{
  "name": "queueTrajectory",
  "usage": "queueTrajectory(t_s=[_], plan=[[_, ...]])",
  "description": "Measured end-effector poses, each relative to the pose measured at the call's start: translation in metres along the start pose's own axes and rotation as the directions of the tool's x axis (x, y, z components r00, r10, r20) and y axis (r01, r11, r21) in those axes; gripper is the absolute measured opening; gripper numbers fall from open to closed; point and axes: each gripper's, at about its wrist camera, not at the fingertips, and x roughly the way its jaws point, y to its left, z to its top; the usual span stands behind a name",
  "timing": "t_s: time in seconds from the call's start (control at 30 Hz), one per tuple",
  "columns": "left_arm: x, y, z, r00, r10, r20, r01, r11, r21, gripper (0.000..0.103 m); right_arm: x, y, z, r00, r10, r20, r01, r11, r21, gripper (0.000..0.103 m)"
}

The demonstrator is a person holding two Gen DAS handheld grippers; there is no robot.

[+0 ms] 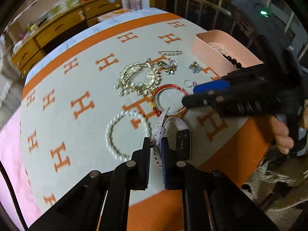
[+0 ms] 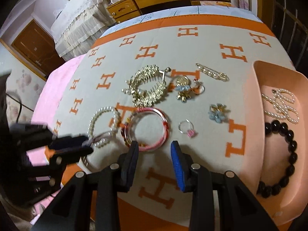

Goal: Organize jewelry
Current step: 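Grasp the watch strap with the left tool while the right tool grasps the red beaded bangle, then drop the red bangle into the pink box with the right tool while the left tool places the watch there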

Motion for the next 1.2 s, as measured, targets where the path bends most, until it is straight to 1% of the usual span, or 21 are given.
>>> queueTrajectory(t_s=[0.07,0.13,0.23,0.27,0.33,0.37,0.47,0.53,0.57,0.6,0.73,0.83,0.93,1.03,1.1,1.2], plan=[[-0.002,0.008,-0.009,1.000,-0.022,-0.004,0.022,0.998,-0.053,0.008,0.003,0.000,0.006,1.000,-0.015,-0.006,0.015,1.000,0.010,0.035],[-0.002,0.012,-0.012,1.000,-0.029,-0.006,0.029,0.996,-0.085,0.008,0.008,0.002,0.011,0.999,-0.031,-0.017,0.031,0.999,0.006,0.035],[-0.004,0.014,-0.019,0.999,-0.034,-0.003,0.033,0.993,-0.117,0.008,0.015,0.007,0.015,0.996,-0.082,-0.022,0.081,0.996,-0.023,0.033],[-0.004,0.015,-0.020,0.999,-0.035,-0.003,0.035,0.992,-0.122,0.008,0.017,0.012,0.016,0.993,-0.119,-0.015,0.118,0.992,-0.053,0.031],[-0.002,0.014,-0.020,0.999,-0.037,-0.008,0.036,0.992,-0.124,0.008,0.020,0.019,0.017,0.986,-0.165,-0.008,0.164,0.982,-0.096,0.028],[-0.002,0.013,-0.021,0.999,-0.037,-0.011,0.035,0.992,-0.122,0.008,0.022,0.025,0.015,0.978,-0.207,0.000,0.205,0.969,-0.135,0.026],[0.002,0.013,-0.021,0.999,-0.035,-0.031,0.031,0.992,-0.119,0.008,0.026,0.035,0.010,0.957,-0.289,0.027,0.288,0.932,-0.221,0.019],[0.006,0.012,-0.021,0.998,-0.037,-0.055,0.031,0.993,-0.114,0.008,0.026,0.037,0.007,0.951,-0.306,0.041,0.306,0.918,-0.251,0.010],[0.009,0.011,-0.021,0.997,-0.037,-0.070,0.029,0.994,-0.108,0.008,0.026,0.037,0.006,0.951,-0.307,0.042,0.307,0.916,-0.258,0.007],[0.012,0.010,-0.021,0.996,-0.031,-0.086,0.022,0.995,-0.100,0.008,0.025,0.037,0.005,0.952,-0.303,0.042,0.304,0.917,-0.257,0.007],[0.022,0.005,-0.022,0.992,-0.008,-0.128,0.000,0.998,-0.066,0.008,0.015,0.032,-0.001,0.964,-0.262,0.047,0.265,0.936,-0.231,0.007],[0.025,0.002,-0.022,0.990,0.002,-0.141,-0.009,0.999,-0.051,0.008,0.002,0.034,-0.004,0.973,-0.216,0.083,0.229,0.949,-0.216,0.007],[0.026,0.001,-0.020,0.991,0.018,-0.135,-0.025,0.999,-0.045,0.006,-0.019,0.037,-0.006,0.975,-0.172,0.144,0.199,0.958,-0.205,0.007],[0.021,-0.002,-0.018,0.993,0.027,-0.111,-0.034,0.998,-0.059,0.005,-0.043,0.036,-0.007,0.968,-0.135,0.212,0.177,0.966,-0.189,0.006],[0.011,-0.005,-0.013,0.996,0.036,-0.078,-0.041,0.997,-0.063,0.005,-0.064,0.030,-0.008,0.958,-0.116,0.263,0.163,0.973,-0.164,0.007],[-0.009,-0.011,-0.004,0.998,0.060,-0.023,-0.061,0.996,-0.057,0.005,-0.095,0.013,-0.008,0.933,-0.113,0.341,0.157,0.982,-0.105,0.006]])
